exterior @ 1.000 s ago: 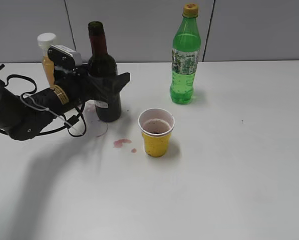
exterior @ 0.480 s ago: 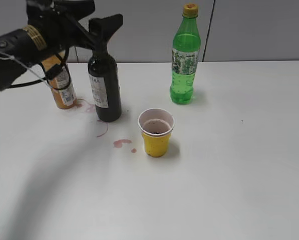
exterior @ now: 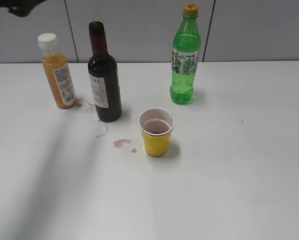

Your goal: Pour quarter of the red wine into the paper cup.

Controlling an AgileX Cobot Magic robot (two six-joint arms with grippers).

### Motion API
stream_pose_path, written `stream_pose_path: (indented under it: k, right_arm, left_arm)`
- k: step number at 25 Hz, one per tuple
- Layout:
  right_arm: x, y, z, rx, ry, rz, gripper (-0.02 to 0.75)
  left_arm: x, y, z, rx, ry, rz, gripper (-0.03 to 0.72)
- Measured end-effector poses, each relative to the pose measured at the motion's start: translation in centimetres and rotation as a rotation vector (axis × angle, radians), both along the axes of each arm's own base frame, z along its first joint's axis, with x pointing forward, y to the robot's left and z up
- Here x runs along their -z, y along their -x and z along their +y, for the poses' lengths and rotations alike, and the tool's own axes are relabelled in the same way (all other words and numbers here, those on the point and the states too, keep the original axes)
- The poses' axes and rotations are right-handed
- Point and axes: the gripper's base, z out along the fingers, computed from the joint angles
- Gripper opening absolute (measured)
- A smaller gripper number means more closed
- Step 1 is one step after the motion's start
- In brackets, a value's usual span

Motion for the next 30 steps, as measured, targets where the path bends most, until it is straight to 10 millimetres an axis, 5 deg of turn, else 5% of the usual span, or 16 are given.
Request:
stream_pose_path:
  k: [8,15,20,30]
  right_arm:
    - [0.0,0.0,0.0,0.000,0.000,0.000,0.587]
    - [0.0,0.0,0.0,0.000,0.000,0.000,0.587]
    - [0.0,0.0,0.0,0.000,0.000,0.000,0.587]
    - [0.0,0.0,0.0,0.000,0.000,-0.001,0.587]
  left_arm:
    - [-1.3,6.5,5.9,-0.349,-0.038,0.389,0.617]
    - [-1.3,10.9,10.2,-0.450,-0.012,0.655,0.608]
    - [-0.4,13.9,10.8,-0.472,0.060,0.692,0.601]
    - [3.7,23.4,9.5,-0.447,0.105,0.577,0.594]
